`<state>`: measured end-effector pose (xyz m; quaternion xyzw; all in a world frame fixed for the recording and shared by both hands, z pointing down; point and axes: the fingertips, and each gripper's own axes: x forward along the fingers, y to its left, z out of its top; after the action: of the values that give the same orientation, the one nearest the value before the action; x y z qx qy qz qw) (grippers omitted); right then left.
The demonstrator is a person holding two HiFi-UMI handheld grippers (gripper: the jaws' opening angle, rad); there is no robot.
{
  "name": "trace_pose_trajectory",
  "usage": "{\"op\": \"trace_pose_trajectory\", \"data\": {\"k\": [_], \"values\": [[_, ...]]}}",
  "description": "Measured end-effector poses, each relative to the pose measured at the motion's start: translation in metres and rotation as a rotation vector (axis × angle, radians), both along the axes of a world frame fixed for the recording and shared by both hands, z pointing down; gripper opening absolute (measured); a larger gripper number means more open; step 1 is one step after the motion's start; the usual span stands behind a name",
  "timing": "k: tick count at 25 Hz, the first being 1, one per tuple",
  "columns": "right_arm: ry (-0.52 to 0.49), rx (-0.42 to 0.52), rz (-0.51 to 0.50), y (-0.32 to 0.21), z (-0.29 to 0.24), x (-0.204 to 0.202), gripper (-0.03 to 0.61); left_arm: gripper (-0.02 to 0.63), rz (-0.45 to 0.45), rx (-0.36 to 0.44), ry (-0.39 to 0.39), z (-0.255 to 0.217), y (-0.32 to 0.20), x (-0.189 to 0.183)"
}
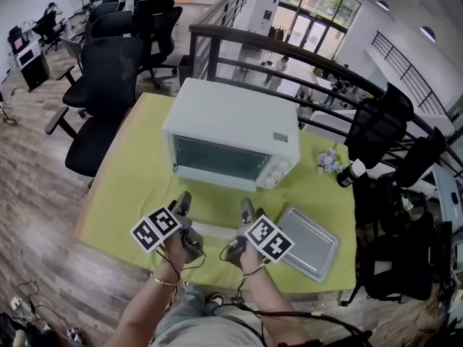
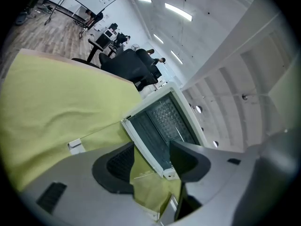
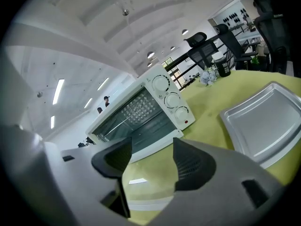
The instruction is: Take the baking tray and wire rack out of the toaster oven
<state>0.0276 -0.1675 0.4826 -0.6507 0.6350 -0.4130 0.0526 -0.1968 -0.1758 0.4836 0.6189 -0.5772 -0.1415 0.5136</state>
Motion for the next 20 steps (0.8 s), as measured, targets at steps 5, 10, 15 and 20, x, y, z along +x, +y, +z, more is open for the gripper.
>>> {"op": "trace_pose_trajectory", "data": {"k": [5,10,15,20], "values": [[-0.015,0.000,0.023,-0.031,0.007,-0.004,0.268,0.225,0.009,0.009,0.010,0.003,-0.040,-0.007],[-0.041,0.008,0.046,-0.059,0.007,-0.008,0.264,0.225,0.021,0.022,0.023,0.001,-0.078,-0.010],[-0.080,0.050,0.067,-0.084,-0.001,-0.010,0.262,0.225,0.045,0.047,0.048,-0.001,-0.108,-0.007],[-0.123,0.096,0.073,-0.106,-0.007,-0.012,0.262,0.225,0.089,0.081,0.063,-0.005,-0.129,0.003]]}}
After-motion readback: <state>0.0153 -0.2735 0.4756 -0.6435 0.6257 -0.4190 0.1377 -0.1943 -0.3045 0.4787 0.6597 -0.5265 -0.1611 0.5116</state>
